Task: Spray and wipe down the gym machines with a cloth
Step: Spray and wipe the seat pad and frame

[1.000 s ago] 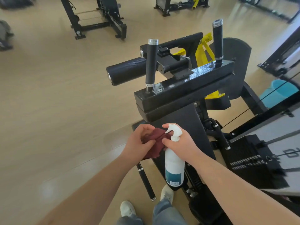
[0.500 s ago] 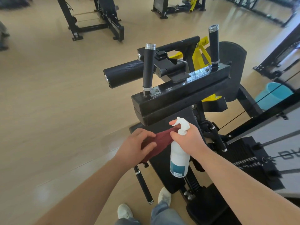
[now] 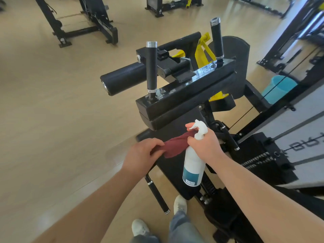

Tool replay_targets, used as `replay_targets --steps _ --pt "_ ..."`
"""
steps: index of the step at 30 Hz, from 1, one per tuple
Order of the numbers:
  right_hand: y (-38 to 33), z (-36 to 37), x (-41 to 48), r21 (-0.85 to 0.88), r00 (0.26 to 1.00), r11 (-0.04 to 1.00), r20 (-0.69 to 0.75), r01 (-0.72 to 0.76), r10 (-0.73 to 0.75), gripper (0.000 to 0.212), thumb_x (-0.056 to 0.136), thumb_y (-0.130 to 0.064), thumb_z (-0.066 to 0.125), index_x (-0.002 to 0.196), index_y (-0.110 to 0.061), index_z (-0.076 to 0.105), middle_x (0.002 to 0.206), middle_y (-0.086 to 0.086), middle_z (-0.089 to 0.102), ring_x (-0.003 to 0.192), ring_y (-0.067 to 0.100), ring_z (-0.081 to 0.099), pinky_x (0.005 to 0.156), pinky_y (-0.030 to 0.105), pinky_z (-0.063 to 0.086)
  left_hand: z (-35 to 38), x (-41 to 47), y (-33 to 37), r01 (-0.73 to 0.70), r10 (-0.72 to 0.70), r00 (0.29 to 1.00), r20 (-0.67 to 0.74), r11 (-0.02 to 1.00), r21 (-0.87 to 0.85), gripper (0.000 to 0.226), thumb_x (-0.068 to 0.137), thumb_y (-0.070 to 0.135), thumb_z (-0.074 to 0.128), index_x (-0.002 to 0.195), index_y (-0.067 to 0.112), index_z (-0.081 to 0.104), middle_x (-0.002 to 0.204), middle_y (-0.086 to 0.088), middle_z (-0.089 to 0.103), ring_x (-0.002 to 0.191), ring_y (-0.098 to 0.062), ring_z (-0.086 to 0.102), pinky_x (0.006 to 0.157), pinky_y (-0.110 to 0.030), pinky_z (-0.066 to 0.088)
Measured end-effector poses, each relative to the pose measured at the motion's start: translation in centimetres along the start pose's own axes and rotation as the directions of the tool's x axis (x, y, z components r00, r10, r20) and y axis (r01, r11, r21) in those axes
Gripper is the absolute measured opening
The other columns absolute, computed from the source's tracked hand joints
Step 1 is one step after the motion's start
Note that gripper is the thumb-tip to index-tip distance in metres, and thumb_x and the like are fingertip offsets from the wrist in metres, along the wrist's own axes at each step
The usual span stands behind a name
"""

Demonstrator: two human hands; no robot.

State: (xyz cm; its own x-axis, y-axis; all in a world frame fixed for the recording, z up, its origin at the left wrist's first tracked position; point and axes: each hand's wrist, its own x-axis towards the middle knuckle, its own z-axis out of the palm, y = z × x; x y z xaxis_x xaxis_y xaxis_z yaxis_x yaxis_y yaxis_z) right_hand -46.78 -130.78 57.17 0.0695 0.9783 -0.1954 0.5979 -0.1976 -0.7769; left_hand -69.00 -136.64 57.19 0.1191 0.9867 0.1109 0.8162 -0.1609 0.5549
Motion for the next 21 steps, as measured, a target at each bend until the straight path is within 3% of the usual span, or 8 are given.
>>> replay_targets --steps 2,4,7,10,12,16,19,21 --pt "0.3 -0.2 -0.4 0.015 1.000 1.000 -0.004 0.003 -0.003 0.040 0.093 -0.018 0.067 0.132 -0.023 0.060 0.109 -0.004 0.062 0.085 0.001 0.059 0.069 0.009 0.040 0.4 0.2 -0.1 -0.039 0.039 0.999 -0.025 0.999 -0.016 0.017 0.097 0.033 0.068 0.111 0.031 0.078 0.113 0.014 0.070 0.097 0.007 0.051 0.078 0.004 0.035" --pt "0.4 -0.5 -0.5 0.022 1.000 1.000 -0.020 -0.008 0.008 0.039 0.093 -0.019 0.068 0.132 -0.021 0.060 0.110 -0.003 0.063 0.086 0.004 0.060 0.072 0.011 0.042 1.0 0.2 -0.3 -0.009 0.006 0.998 -0.063 0.999 -0.043 0.019 0.096 0.036 0.066 0.110 0.032 0.079 0.116 0.013 0.063 0.105 0.002 0.051 0.085 -0.003 0.038" --pt "0.7 -1.0 -0.4 0.048 1.000 0.999 -0.015 -0.010 0.011 0.037 0.093 -0.020 0.068 0.129 -0.020 0.060 0.116 0.000 0.065 0.093 0.007 0.060 0.084 0.017 0.046 1.5 0.4 0.1 0.104 -0.112 0.992 -0.063 0.986 -0.128 0.022 0.097 0.040 0.063 0.115 0.036 0.076 0.106 0.015 0.048 0.093 0.001 0.048 0.076 -0.005 0.039" --pt "1.0 -1.5 0.1 -0.001 0.995 0.996 0.037 0.092 -0.092 0.035 0.092 -0.017 0.067 0.124 -0.030 0.061 0.116 -0.011 0.059 0.093 -0.003 0.056 0.078 0.007 0.039 1.5 0.8 1.3 0.200 -0.211 0.976 -0.057 0.968 -0.150 0.021 0.101 0.036 0.060 0.117 0.041 0.072 0.096 0.019 0.050 0.087 0.005 0.051 0.072 -0.008 0.041" --pt "0.9 -1.7 0.8 0.016 0.991 0.993 0.070 0.117 -0.118 0.031 0.093 -0.017 0.067 0.119 -0.033 0.062 0.114 -0.013 0.062 0.095 -0.003 0.059 0.077 0.007 0.043 1.7 1.1 2.2 0.311 -0.336 0.939 -0.072 0.921 -0.236 0.018 0.102 0.033 0.059 0.112 0.043 0.070 0.097 0.020 0.054 0.081 -0.001 0.059 0.070 -0.010 0.045" --pt "0.4 -2.1 2.1 0.088 0.986 0.989 0.107 0.120 -0.129 0.022 0.093 -0.022 0.069 0.113 -0.032 0.066 0.103 -0.010 0.069 0.092 0.007 0.068 0.088 0.024 0.056 2.2 1.6 4.5 0.424 -0.556 0.828 -0.070 0.703 -0.571 0.015 0.104 0.026 0.057 0.107 0.031 0.070 0.112 0.005 0.060 0.080 -0.012 0.073 0.064 -0.025 0.063" --pt "-0.2 -2.4 2.7 0.109 0.964 0.983 0.208 0.149 -0.169 0.019 0.092 -0.023 0.071 0.101 -0.040 0.066 0.103 -0.016 0.071 0.089 0.002 0.070 0.083 0.018 0.053 2.1 1.5 6.2 0.388 -0.555 0.828 -0.084 0.674 -0.629 0.022 0.108 0.023 0.048 0.097 0.034 0.064 0.101 0.011 0.071 0.088 -0.010 0.074 0.072 -0.026 0.062" --pt "-0.6 -2.3 2.7 0.086 0.934 0.979 0.294 0.184 -0.201 0.025 0.091 -0.027 0.072 0.106 -0.045 0.064 0.105 -0.030 0.065 0.092 -0.003 0.067 0.079 0.012 0.048 2.1 1.4 6.7 0.340 -0.535 0.839 -0.101 0.660 -0.669 0.026 0.109 0.020 0.042 0.100 0.027 0.066 0.093 0.007 0.077 0.093 -0.012 0.074 0.081 -0.032 0.062"
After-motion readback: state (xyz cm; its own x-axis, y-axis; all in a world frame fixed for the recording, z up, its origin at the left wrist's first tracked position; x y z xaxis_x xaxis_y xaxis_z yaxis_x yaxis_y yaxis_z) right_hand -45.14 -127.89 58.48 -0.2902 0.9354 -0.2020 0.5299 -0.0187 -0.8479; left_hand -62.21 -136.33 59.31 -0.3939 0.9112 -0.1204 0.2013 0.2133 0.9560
